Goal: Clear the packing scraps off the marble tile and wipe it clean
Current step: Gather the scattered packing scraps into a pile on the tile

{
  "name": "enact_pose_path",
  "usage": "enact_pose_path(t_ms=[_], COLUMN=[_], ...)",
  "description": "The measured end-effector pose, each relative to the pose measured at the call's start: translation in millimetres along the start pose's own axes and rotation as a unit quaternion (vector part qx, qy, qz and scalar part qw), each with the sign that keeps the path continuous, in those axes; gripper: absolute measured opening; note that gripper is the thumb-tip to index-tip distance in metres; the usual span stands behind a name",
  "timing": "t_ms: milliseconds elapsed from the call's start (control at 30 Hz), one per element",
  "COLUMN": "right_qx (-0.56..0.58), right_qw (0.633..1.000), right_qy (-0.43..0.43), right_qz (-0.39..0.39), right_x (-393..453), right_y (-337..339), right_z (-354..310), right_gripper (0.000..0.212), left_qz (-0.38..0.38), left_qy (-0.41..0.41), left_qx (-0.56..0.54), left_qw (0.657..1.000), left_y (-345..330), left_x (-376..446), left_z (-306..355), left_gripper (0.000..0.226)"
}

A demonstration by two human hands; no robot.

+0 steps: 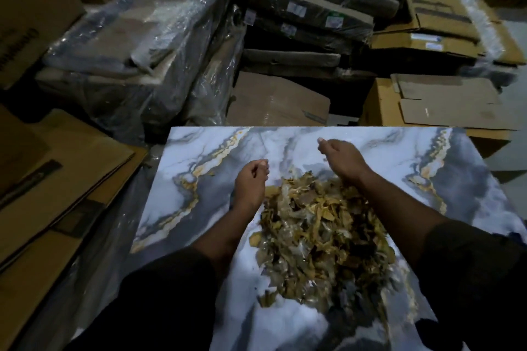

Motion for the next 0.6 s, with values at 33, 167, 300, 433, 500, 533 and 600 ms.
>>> enact_pose_path(t_ms=[33, 167, 300, 433, 500, 533, 600], right_qx=[0.007, 0.013, -0.007, -0.044, -0.055, -0.066, -0.088], right_qw=[1.000, 0.994, 0.990, 0.975, 0.973, 0.972, 0.968], right_qy=[0.001, 0.036, 0.143, 0.140, 0.125, 0.127, 0.145], right_qz=[0.021, 0.102, -0.014, -0.168, -0.185, -0.184, -0.186], right_x=[0, -2, -25, -52, -56, -56, -53], right_y=[2, 4, -55, -147, -181, -195, -219], right_z=[-9, -65, -137, -163, -166, -168, -168], right_gripper=[0.056, 0.043, 0.036, 0.028, 0.025, 0.021, 0.022], left_qz=[0.014, 0.063, 0.111, 0.117, 0.109, 0.107, 0.113], left_qy=[0.004, 0.008, 0.007, 0.022, 0.023, 0.023, 0.027], left_qx=[0.005, 0.049, 0.076, 0.072, 0.058, 0.051, 0.035], left_qw=[1.000, 0.997, 0.991, 0.990, 0.992, 0.993, 0.993], left_y=[12, 68, 117, 141, 144, 145, 147], left_x=[-4, -21, -26, -26, -26, -26, -26], left_z=[-5, -31, -47, -61, -66, -69, -74], left_gripper=[0.023, 0.023, 0.019, 0.025, 0.029, 0.030, 0.035])
Point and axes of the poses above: each hand's wrist, its own x-axis towards the middle knuckle, its own y-axis out of the back of the hand, z = x × y, the point moved 4 cm from there along x, towards the middle knuckle, and after that the axes turned 9 degrees about z, right-handed, at the moved point
